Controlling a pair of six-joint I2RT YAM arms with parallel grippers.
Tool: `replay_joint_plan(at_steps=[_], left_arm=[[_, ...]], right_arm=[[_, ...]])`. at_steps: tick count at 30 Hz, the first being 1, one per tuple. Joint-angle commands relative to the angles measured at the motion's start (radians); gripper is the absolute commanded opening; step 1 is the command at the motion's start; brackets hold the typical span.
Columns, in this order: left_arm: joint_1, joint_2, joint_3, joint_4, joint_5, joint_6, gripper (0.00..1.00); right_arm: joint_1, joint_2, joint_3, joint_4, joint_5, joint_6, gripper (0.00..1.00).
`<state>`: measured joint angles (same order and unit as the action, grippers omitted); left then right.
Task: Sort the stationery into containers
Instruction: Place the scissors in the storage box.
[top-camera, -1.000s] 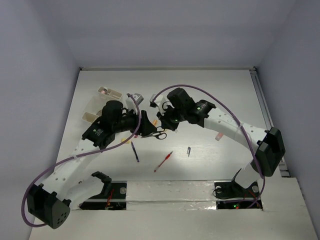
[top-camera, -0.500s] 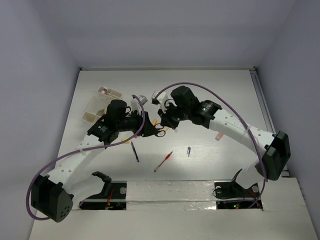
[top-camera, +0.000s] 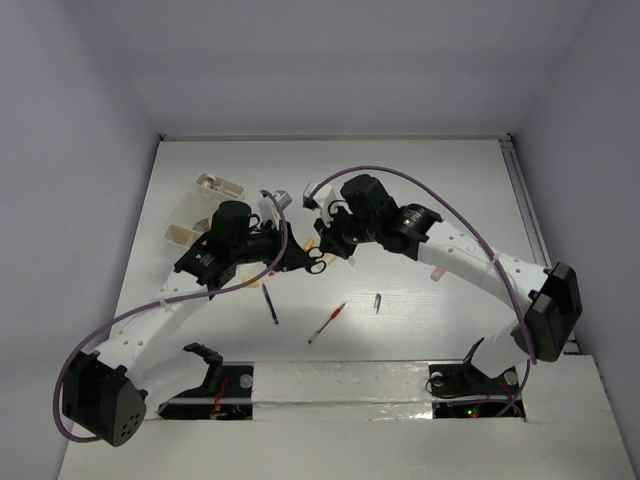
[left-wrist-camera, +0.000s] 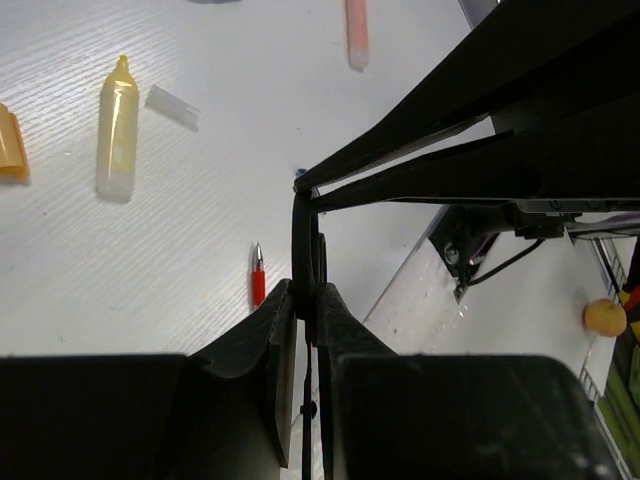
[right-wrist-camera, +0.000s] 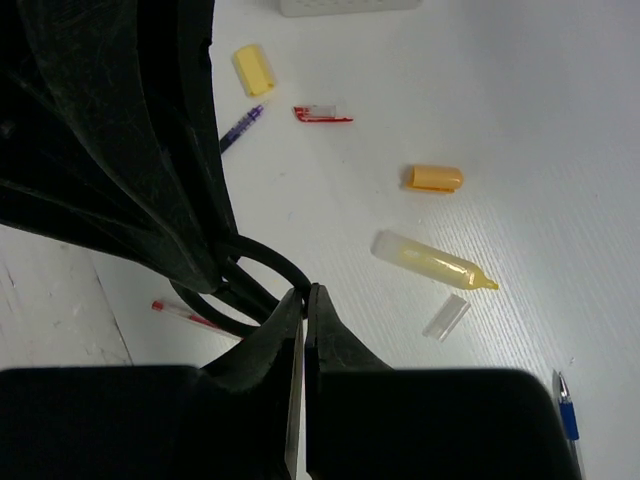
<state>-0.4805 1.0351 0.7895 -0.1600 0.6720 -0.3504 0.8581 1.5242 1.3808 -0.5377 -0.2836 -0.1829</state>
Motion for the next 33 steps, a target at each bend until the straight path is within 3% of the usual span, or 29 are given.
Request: replay_joint_plan(at_steps=[1, 2, 6, 10, 11, 14, 17, 20, 25, 28, 33], left_arm=[[-0.003, -0.058, -0.024, 0.075, -0.037, -0.013, 0.00], [-0.003, -0.082, -0.038, 0.088, -0.049, -0.024, 0.00], [-0.003, -0.136, -0.070, 0.138, -0.101, -0.079, 0.00], [-0.003, -0.210, -0.118, 0.270, -0.156, -0.159, 0.00], [-0.003, -0.237, -0.140, 0.302, -0.163, -0.179, 0.00], [-0.003, -0.286, -0.188, 0.422, -0.196, -0.263, 0.00], [-0.003, -0.328, -0.226, 0.528, -0.230, -0.329, 0.00], [-0.003, -0.359, -0.263, 0.623, -0.250, -0.389, 0.00], [-0.003, -0.400, -0.294, 0.688, -0.259, -0.420, 0.00], [-0.003, -0.432, -0.303, 0.698, -0.279, -0.429, 0.00], [-0.003, -0.466, -0.332, 0.743, -0.273, -0.458, 0.00]], right_arm=[[0.009, -0.073, -0.051, 0.172, 0.034, 0.091, 0.12], [-0.004, -0.094, -0.093, 0.204, 0.029, 0.132, 0.25], [-0.027, -0.179, -0.184, 0.365, 0.035, 0.245, 0.51], [-0.041, -0.237, -0.275, 0.514, 0.027, 0.377, 0.66], [-0.041, -0.266, -0.302, 0.572, 0.015, 0.440, 0.73], [-0.041, -0.303, -0.411, 0.776, -0.034, 0.540, 0.83], [-0.041, -0.320, -0.466, 0.896, -0.019, 0.626, 0.86], [-0.041, -0.326, -0.523, 1.077, -0.058, 0.712, 0.96], [-0.041, -0.277, -0.494, 1.165, -0.127, 0.776, 0.98], [-0.041, -0.248, -0.494, 1.235, -0.150, 0.819, 0.97], [-0.041, -0.177, -0.476, 1.334, -0.207, 0.898, 0.87]])
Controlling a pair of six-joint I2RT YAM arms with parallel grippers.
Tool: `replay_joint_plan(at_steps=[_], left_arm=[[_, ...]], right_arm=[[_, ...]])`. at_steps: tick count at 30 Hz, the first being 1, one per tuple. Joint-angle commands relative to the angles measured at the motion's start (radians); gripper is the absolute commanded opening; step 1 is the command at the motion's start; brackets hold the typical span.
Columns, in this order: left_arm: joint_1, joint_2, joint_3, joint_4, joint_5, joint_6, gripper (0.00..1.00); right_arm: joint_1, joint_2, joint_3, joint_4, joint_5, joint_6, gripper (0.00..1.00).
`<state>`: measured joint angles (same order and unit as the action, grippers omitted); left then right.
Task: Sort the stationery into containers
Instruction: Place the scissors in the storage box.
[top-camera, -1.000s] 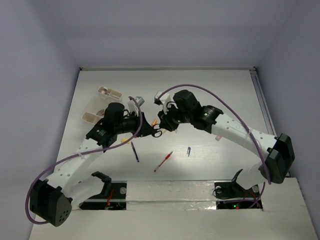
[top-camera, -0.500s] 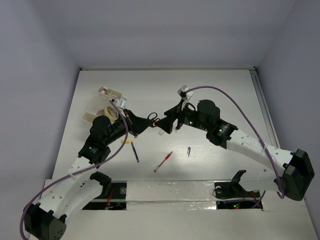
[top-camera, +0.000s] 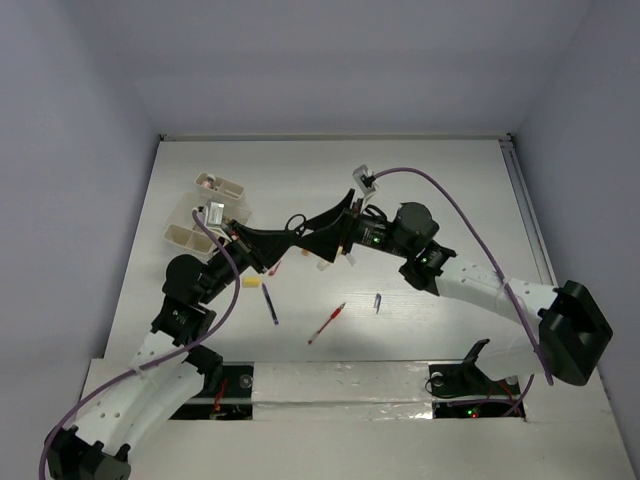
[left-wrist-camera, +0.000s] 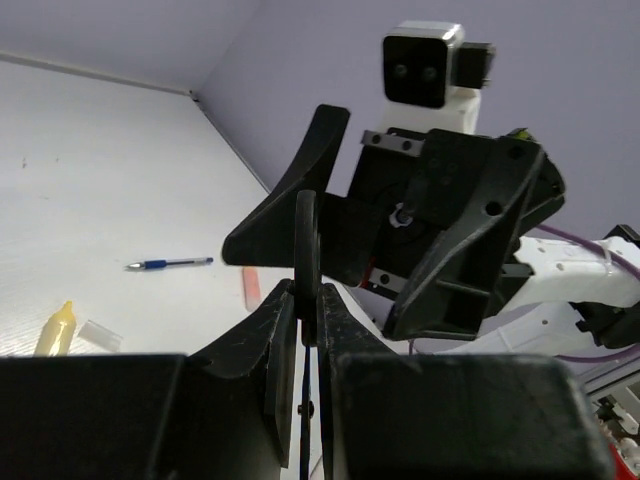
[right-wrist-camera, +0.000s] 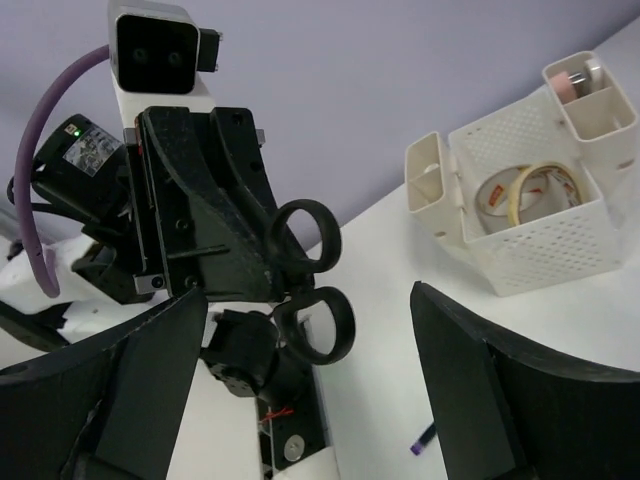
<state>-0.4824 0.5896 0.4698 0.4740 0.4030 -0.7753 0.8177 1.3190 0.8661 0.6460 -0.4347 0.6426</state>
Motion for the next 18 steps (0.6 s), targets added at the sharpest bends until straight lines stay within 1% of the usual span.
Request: replay_joint_plan(at_steps=[1, 3, 4, 5, 7, 8, 12, 13, 15, 17, 18], left_arm=[[-0.001, -0.022, -0.013, 0.113, 0.000, -0.038, 0.00], [-0.001, -0.028, -0.010, 0.114, -0.003, -0.039, 0.00], [-0.001, -0.028, -0.011, 0.114, -0.001, -0.038, 0.00], [-0.001, -0.031, -0.010, 0.110, -0.001, -0.039, 0.00], [-0.001, -0.033, -0.010, 0.109, -0.003, -0.039, 0.00], [-0.001, -0.033, -0.007, 0.104, -0.003, -0.038, 0.00], [-0.001, -0.037, -0.007, 0.084, -0.010, -0.030, 0.00], [-0.001, -0.039, -0.005, 0.083, -0.012, -0.028, 0.00], [-0.001, -0.042, -0.005, 0.078, -0.012, -0.024, 0.00], [-0.001, -0.043, 0.000, 0.072, -0.010, -0.019, 0.00], [-0.001, -0.043, 0.004, 0.066, -0.010, -0.009, 0.00]], right_arm=[[0.000, 0.035, 0.036, 0.168, -0.056, 0.081, 0.85], [0.000, 0.048, 0.031, 0.219, -0.055, 0.106, 0.67], [0.000, 0.051, 0.037, 0.221, -0.053, 0.109, 0.61], [0.000, 0.054, 0.042, 0.221, -0.058, 0.109, 0.49], [0.000, 0.066, 0.045, 0.245, -0.070, 0.115, 0.31], [0.000, 0.068, 0.044, 0.251, -0.068, 0.117, 0.28], [0.000, 0.062, 0.016, 0.313, -0.047, 0.132, 0.27], [0.000, 0.060, 0.013, 0.314, -0.041, 0.132, 0.24], [0.000, 0.052, 0.007, 0.316, -0.024, 0.134, 0.14], [0.000, 0.052, 0.011, 0.310, -0.015, 0.131, 0.07], [0.000, 0.052, 0.011, 0.310, -0.012, 0.131, 0.02]])
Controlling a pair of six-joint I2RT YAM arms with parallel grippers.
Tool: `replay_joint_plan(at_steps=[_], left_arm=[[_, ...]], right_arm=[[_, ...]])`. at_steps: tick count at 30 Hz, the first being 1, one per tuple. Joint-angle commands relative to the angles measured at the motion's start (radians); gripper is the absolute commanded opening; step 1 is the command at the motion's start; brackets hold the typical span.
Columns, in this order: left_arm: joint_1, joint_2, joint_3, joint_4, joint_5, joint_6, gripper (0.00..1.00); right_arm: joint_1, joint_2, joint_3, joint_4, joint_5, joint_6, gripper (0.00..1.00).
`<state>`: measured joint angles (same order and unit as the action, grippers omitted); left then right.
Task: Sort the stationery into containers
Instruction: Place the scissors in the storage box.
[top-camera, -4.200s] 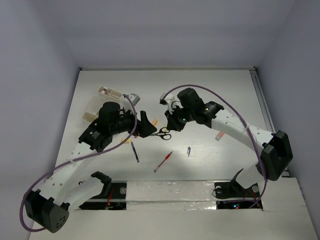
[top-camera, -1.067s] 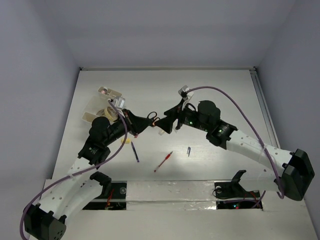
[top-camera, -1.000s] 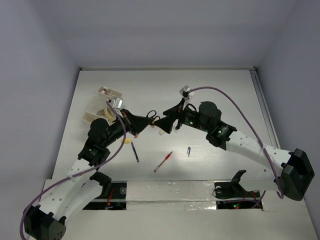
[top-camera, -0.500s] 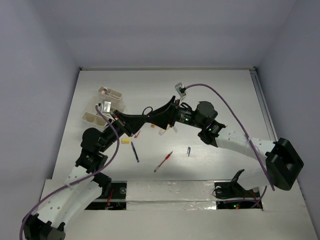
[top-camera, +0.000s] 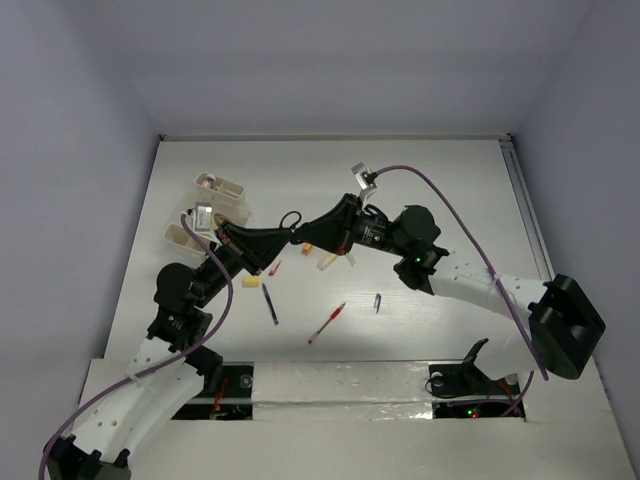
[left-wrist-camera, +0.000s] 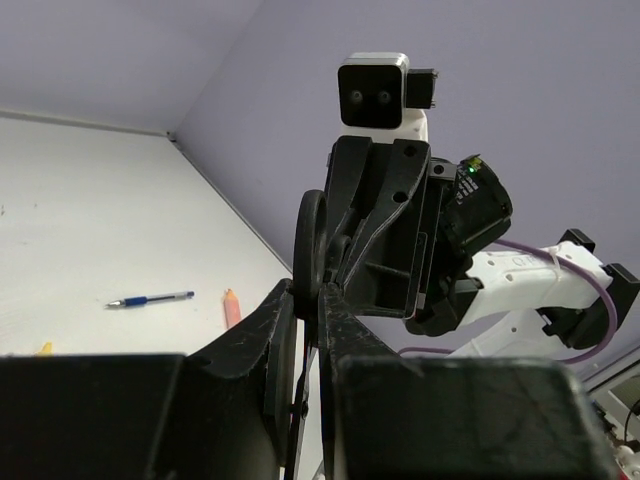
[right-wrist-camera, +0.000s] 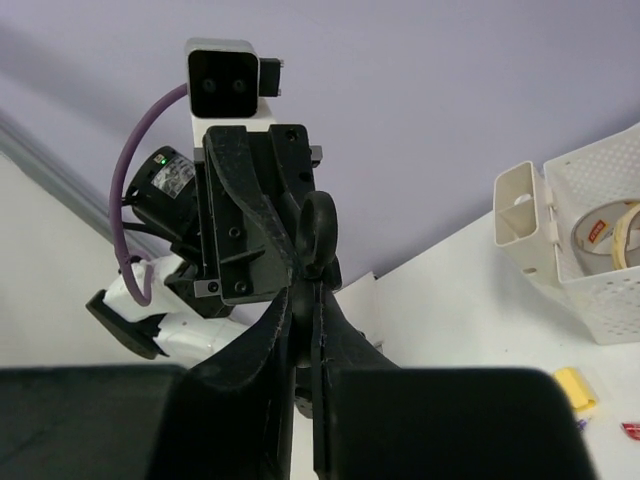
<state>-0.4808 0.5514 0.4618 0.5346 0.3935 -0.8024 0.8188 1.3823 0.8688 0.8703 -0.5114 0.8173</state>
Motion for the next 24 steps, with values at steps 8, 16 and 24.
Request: replay_joint_plan(at_steps=[8, 16, 24], left_arm=[[-0.002, -0.054, 0.262, -0.378, -0.190, 0.284, 0.42], [-0.002, -0.093, 0.380, -0.533, -0.304, 0.388, 0.79], [-0.002, -0.128, 0.437, -0.711, -0.456, 0.465, 0.95]], right_arm=[[-0.001, -0.005, 0.067, -0.030, 0.085, -0.105, 0.00], [-0.001, 0.044, 0.145, -0.077, 0.065, -0.135, 0.00], [-0.001, 0.283, 0.461, -0.370, 0.091, -0.318, 0.00]])
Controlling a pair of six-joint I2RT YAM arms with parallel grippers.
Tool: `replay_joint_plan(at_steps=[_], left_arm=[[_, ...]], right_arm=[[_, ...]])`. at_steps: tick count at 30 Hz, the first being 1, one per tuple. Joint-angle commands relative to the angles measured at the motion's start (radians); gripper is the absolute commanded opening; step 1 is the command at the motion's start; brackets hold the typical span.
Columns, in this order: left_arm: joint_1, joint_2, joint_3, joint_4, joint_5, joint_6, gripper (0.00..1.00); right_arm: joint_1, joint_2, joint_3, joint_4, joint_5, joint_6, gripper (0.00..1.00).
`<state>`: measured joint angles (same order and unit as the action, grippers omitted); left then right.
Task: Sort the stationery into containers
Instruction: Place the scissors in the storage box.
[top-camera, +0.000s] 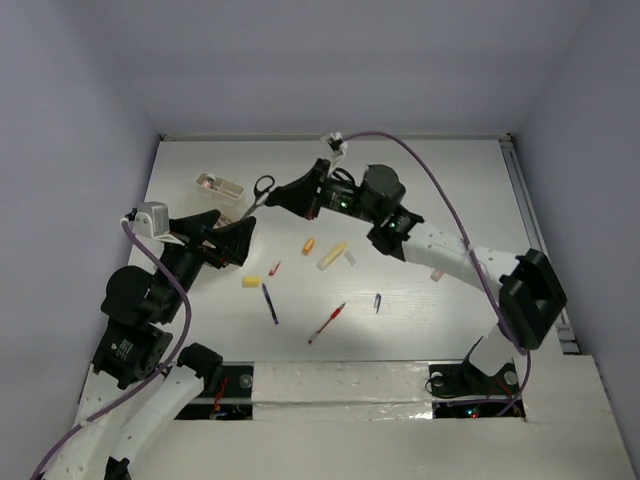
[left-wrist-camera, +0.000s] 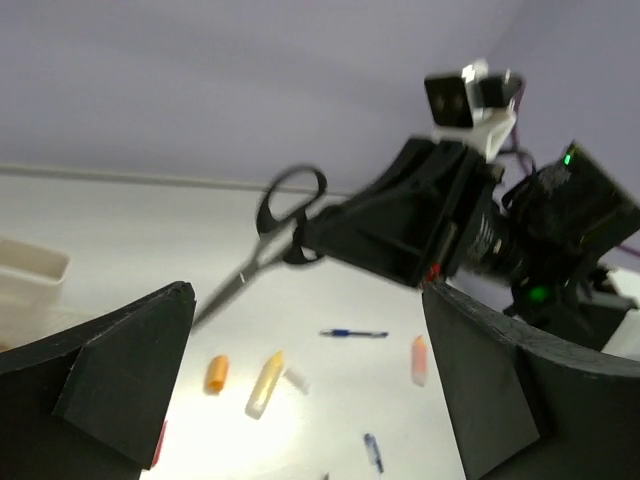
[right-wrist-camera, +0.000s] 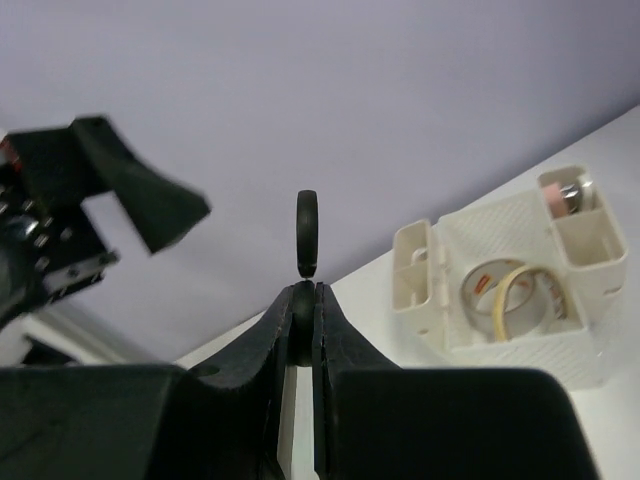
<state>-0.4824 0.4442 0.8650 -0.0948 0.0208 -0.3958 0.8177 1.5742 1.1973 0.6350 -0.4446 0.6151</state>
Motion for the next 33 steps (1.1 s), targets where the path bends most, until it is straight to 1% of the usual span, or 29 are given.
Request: replay_joint_plan(at_steps=[1, 3, 4, 5, 6, 7, 8, 9, 11, 12, 15, 19, 24, 27, 30, 33], left_arm=[[-0.001, -0.028, 0.029, -0.107, -0.100, 0.070, 0.97], [-0.001, -0.061, 0.000, -0.126, -0.159, 0.074, 0.98], [-0.001, -0.076, -0.015, -0.132, -0.183, 0.069, 0.98], [-0.001, -0.093, -0.029, -0.134, -0.220, 0.066, 0.98], [-0.001, -0.131, -0.058, -0.132, -0.232, 0.064, 0.98], [-0.001, -0.148, -0.072, -0.129, -0.245, 0.063, 0.99], [-0.001, -0.183, -0.084, -0.128, -0.261, 0.058, 0.99], [-0.001, -0.196, -0.107, -0.123, -0.266, 0.058, 0.99], [-0.001, -0.222, -0.126, -0.118, -0.277, 0.058, 0.99], [-0.001, -0.228, -0.142, -0.117, -0.282, 0.060, 0.99], [-0.001, -0.248, -0.165, -0.111, -0.295, 0.058, 0.99], [-0.001, -0.260, -0.179, -0.097, -0.272, 0.055, 0.99], [-0.001, -0.242, -0.182, -0.095, -0.248, 0.063, 0.99], [0.008, -0.243, -0.187, -0.086, -0.226, 0.066, 0.99], [0.031, -0.243, -0.188, -0.082, -0.211, 0.069, 0.99], [0.041, -0.243, -0.190, -0.080, -0.194, 0.071, 0.99]], right_arm=[[0.000, 0.127, 0.221, -0.159, 0.038, -0.136, 0.00], [0.000, 0.200, 0.318, -0.207, 0.061, -0.194, 0.00], [0.000, 0.281, 0.374, -0.277, 0.072, -0.221, 0.00], [0.000, 0.324, 0.434, -0.309, 0.067, -0.235, 0.00], [0.000, 0.367, 0.550, -0.343, 0.070, -0.267, 0.00], [0.000, 0.445, 0.605, -0.403, 0.075, -0.284, 0.00], [0.000, 0.481, 0.654, -0.429, 0.093, -0.296, 0.00], [0.000, 0.515, 0.744, -0.478, 0.107, -0.320, 0.00], [0.000, 0.600, 0.820, -0.517, 0.144, -0.350, 0.00], [0.000, 0.628, 0.896, -0.534, 0.153, -0.377, 0.00], [0.000, 0.714, 1.013, -0.612, 0.181, -0.434, 0.00], [-0.009, 0.776, 1.094, -0.632, 0.188, -0.457, 0.00], [-0.009, 0.802, 1.101, -0.627, 0.201, -0.451, 0.00], [-0.009, 0.800, 1.073, -0.615, 0.199, -0.439, 0.00], [-0.018, 0.770, 1.023, -0.566, 0.187, -0.416, 0.00], [-0.029, 0.730, 0.976, -0.482, 0.153, -0.361, 0.00]])
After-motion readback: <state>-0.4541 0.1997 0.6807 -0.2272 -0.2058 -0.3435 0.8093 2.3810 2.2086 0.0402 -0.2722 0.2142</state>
